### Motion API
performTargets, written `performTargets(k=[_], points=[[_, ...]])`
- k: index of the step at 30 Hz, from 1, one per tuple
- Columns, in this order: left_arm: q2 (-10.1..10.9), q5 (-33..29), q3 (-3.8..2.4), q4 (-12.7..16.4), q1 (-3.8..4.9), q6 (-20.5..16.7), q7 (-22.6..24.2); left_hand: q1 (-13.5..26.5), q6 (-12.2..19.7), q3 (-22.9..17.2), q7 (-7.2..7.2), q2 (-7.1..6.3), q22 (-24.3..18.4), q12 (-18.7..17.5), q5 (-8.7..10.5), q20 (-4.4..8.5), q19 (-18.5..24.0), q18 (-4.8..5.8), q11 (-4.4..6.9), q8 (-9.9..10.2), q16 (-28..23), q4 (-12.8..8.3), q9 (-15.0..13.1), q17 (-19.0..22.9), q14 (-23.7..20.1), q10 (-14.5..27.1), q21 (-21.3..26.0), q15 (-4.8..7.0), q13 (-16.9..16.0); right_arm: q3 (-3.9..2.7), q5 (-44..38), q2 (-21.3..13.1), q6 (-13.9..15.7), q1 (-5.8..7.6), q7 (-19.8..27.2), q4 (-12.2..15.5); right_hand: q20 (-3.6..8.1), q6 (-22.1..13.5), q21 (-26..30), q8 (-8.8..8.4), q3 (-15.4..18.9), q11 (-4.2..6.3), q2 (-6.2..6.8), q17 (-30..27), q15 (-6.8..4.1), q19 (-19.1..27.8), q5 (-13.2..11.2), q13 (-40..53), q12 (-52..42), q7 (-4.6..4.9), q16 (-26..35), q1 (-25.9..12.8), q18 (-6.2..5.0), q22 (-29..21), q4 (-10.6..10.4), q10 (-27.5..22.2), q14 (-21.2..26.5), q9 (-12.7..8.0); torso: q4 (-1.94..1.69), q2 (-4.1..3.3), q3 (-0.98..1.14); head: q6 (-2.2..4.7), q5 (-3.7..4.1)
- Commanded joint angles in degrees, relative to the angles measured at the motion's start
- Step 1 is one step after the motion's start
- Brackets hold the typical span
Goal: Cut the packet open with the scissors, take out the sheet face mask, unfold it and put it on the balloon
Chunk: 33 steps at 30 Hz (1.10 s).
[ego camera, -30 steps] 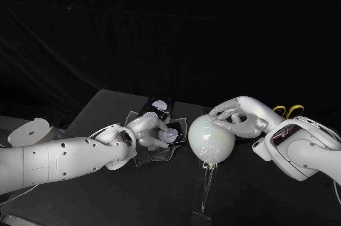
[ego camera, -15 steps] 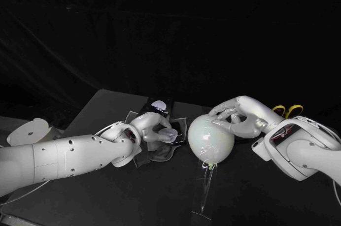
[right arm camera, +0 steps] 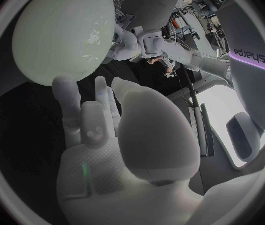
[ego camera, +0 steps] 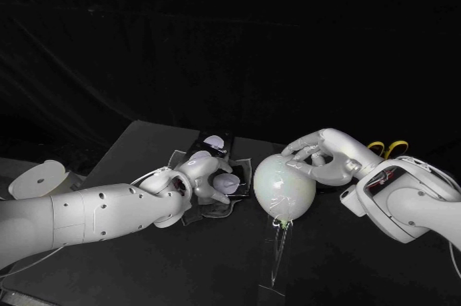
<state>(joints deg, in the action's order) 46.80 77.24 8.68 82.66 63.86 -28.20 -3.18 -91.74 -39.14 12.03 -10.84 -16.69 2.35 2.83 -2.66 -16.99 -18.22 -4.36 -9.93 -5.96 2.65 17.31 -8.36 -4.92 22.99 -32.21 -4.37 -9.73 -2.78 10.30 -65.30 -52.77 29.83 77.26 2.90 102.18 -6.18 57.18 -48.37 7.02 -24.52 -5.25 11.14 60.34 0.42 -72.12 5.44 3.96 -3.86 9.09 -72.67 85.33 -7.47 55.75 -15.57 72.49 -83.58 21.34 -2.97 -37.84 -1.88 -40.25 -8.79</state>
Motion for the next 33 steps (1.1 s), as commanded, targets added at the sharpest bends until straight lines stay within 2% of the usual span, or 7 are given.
performTargets(k=[1,6,14,20,27,30,33], points=[[0.07,2.78,0.00,0.57,-0.13,2.58,-2.95,0.05,1.33,0.40,-0.70,-0.65,-0.05,-0.27,-0.35,-0.04,0.37,1.15,0.25,0.38,-0.35,0.06,0.26,0.13,-0.71,1.20,0.30,0.06,0.11,-0.04,-0.64,-0.08,-0.40,0.00,0.16,0.13,0.10,-0.07,0.31,-0.01,-0.25,0.14,0.17,0.00,0.05,0.37,-0.07,0.06,0.25,0.45,-0.07,-0.49,-0.77,-0.05,-0.03,-0.38,0.22,0.10,-0.02,0.02,-0.04,0.05,0.08],[0.47,3.58,0.01,1.06,-0.23,3.16,-3.84,-0.09,2.58,0.31,-0.33,-0.66,0.02,-0.27,-0.36,-0.03,0.06,1.13,0.65,0.79,-0.29,-0.02,0.49,0.18,-0.99,2.26,0.24,0.12,0.12,-0.04,-0.64,-0.16,-0.44,0.00,0.16,0.12,0.09,-0.13,0.38,-0.03,-0.24,0.12,0.21,-0.10,0.07,0.43,-0.07,0.05,0.26,0.47,-0.02,-0.54,-0.79,-0.08,-0.02,-0.43,0.26,0.09,-0.08,-0.05,-0.04,0.13,0.12],[0.49,4.55,0.02,0.78,-0.42,3.31,-4.44,-2.03,-1.31,-2.83,-0.93,0.34,0.42,0.35,-0.34,1.10,-2.17,-0.26,0.06,-0.47,0.49,-0.05,-0.46,-0.45,1.86,-1.23,-0.46,0.22,-0.29,-0.05,-0.64,-0.12,-0.57,0.00,0.12,0.09,0.08,-0.15,0.18,-0.04,-0.25,0.11,0.20,-0.02,0.08,0.36,-0.07,0.05,0.26,0.48,-0.08,-0.56,-0.75,0.10,-0.02,-0.43,0.26,0.09,-0.05,-0.05,-0.12,0.03,0.07],[0.30,4.76,0.02,0.33,-0.85,3.51,-4.52,-3.41,-5.60,-7.79,-1.56,3.40,0.80,1.04,-0.25,1.79,-4.53,-2.86,-0.85,-1.99,2.08,-0.15,-1.56,-1.78,8.10,-7.19,-1.35,-0.37,-0.66,-0.05,-0.63,-0.17,-0.70,0.00,0.08,0.11,0.08,-0.15,0.18,-0.04,-0.25,0.11,0.20,-0.02,0.08,0.36,-0.07,0.05,0.26,0.48,-0.08,-0.56,-0.75,0.10,-0.02,-0.43,0.26,0.09,-0.02,-0.06,-0.09,-0.12,0.09],[0.47,4.66,0.02,0.39,-1.21,3.53,-4.13,-3.54,-6.09,-8.77,-1.88,3.88,0.89,0.84,-0.21,1.37,-5.24,-3.78,-1.18,-2.22,2.37,-0.17,-1.72,-2.04,9.47,-8.13,-1.62,-0.54,-0.60,-0.05,-0.61,-0.23,-0.83,0.00,0.07,0.12,0.07,-0.14,0.06,-0.02,-0.27,0.10,0.14,0.14,0.09,0.33,-0.06,0.06,0.24,0.50,-0.20,-0.64,-0.73,0.21,-0.07,-0.42,0.23,0.10,-0.08,-0.03,-0.04,-0.21,0.03],[0.65,4.47,0.02,0.60,-1.28,3.27,-3.70,-3.88,-7.42,-10.10,-1.95,5.02,1.00,1.13,-0.19,1.15,-6.06,-4.38,-1.26,-2.73,2.96,-0.23,-2.05,-2.49,11.73,-10.46,-1.93,-0.59,-0.78,-0.05,-0.59,-0.27,-0.86,0.00,0.07,0.13,0.07,-0.14,0.06,-0.02,-0.27,0.10,0.14,0.14,0.09,0.33,-0.06,0.06,0.24,0.50,-0.20,-0.64,-0.73,0.21,-0.07,-0.42,0.23,0.10,-0.05,-0.03,-0.05,-0.22,0.04],[0.83,4.27,0.02,0.78,-1.34,2.97,-3.27,-4.84,-8.98,-12.51,-1.81,7.41,1.15,1.99,-0.10,0.77,-7.29,-5.25,-1.20,-3.62,4.13,-0.43,-2.45,-3.36,16.09,-16.01,-2.40,-0.51,-1.19,-0.05,-0.59,-0.33,-0.89,0.00,0.07,0.15,0.07,-0.14,0.06,-0.02,-0.27,0.10,0.14,0.14,0.09,0.33,-0.06,0.06,0.24,0.50,-0.20,-0.64,-0.73,0.21,-0.07,-0.42,0.23,0.10,-0.04,-0.03,-0.06,-0.22,0.06]])
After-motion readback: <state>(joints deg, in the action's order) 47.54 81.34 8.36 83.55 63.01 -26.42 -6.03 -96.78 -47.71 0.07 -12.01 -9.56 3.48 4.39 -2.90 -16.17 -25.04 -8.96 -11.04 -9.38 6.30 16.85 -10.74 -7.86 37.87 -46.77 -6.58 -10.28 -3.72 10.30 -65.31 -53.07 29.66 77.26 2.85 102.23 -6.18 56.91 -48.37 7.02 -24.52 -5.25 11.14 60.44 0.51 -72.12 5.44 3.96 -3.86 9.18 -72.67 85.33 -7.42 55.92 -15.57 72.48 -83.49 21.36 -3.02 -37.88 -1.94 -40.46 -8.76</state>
